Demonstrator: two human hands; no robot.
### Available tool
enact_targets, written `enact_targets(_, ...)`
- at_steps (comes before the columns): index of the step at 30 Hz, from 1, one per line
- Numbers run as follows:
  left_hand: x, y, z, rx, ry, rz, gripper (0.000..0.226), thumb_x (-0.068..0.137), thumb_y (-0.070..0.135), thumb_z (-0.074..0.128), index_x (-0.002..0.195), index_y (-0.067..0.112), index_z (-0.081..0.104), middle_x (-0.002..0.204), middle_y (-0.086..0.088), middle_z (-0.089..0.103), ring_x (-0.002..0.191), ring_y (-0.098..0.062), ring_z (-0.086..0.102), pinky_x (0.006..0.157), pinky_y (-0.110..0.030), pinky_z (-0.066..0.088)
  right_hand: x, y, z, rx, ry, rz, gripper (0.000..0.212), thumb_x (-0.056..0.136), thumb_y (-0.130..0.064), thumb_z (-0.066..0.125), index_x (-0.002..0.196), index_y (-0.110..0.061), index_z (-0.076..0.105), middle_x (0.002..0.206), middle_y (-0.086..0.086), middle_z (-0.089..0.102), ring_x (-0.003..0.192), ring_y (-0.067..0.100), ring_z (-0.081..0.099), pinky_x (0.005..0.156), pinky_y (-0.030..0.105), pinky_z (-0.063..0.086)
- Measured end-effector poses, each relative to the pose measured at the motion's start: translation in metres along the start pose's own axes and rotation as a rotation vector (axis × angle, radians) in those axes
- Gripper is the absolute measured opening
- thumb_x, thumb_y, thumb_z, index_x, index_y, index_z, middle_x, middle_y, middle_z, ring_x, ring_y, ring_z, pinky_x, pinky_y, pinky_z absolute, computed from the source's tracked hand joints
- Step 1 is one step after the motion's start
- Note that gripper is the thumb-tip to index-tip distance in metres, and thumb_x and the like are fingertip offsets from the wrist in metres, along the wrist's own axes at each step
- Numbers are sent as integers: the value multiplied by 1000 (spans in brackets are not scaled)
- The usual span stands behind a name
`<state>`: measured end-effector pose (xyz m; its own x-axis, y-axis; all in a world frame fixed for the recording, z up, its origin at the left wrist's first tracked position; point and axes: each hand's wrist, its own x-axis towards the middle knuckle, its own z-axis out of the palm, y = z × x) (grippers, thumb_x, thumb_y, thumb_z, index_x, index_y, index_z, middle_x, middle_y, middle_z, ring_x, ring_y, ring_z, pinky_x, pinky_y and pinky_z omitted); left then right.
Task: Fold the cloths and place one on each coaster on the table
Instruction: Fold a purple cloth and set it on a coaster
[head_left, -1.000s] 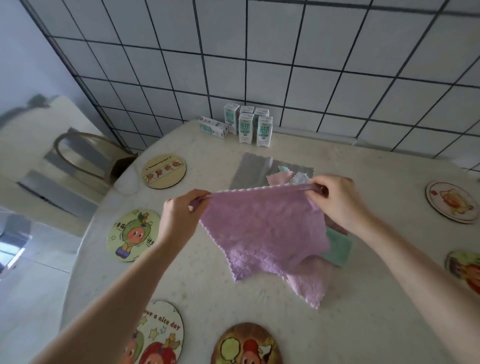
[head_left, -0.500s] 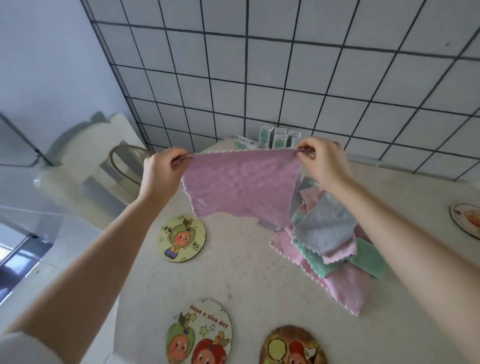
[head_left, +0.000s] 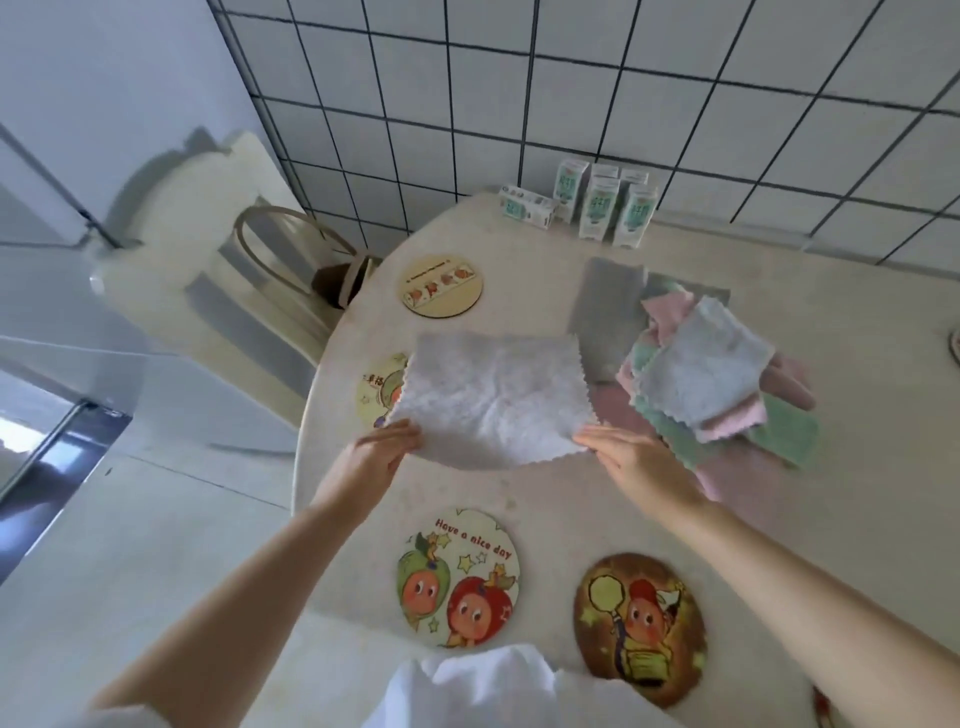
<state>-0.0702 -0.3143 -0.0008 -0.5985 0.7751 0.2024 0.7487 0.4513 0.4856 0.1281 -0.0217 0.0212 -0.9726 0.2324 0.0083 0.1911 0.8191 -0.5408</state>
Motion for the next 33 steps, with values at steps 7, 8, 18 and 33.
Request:
enact_targets(7, -70, -10, 34, 46, -202, 28, 40, 74, 3, 76, 112, 10, 68, 120, -8, 65, 113, -21, 62, 93, -38, 51, -62, 19, 54, -109, -273, -5, 48, 91, -1, 55, 135, -18, 48, 142, -3, 46, 133, 11, 42, 114, 29, 30)
enact_targets(8, -76, -8, 34, 53, -215, 40, 44, 70, 4, 79, 112, 11, 69, 120, -7, 66, 112, -21, 62, 90, -37, 52, -68, 19, 56, -115, -281, -8, 49, 91, 0, 55, 136, -18, 47, 142, -4, 45, 133, 9, 41, 115, 28, 28)
enact_targets(18, -120, -4, 34, 155, -225, 206, 34, 85, 23, 46, 104, 20, 74, 109, 7, 71, 100, -11, 67, 92, -32, 51, -120, 12, 69, -182, -175, -191, 58, 56, 8, 84, 108, -12, 72, 111, 0, 70, 103, 14, 67, 93, 34, 52)
enact_targets(33, -31, 8, 8, -429, -30, -631, 27, 83, 10, 69, 109, 17, 68, 89, 8, 69, 77, 1, 63, 72, -18, 52, -64, 0, 44, 303, 230, 356, 10, 82, -13, 70, 92, -13, 71, 83, -10, 70, 78, 3, 66, 72, 19, 54)
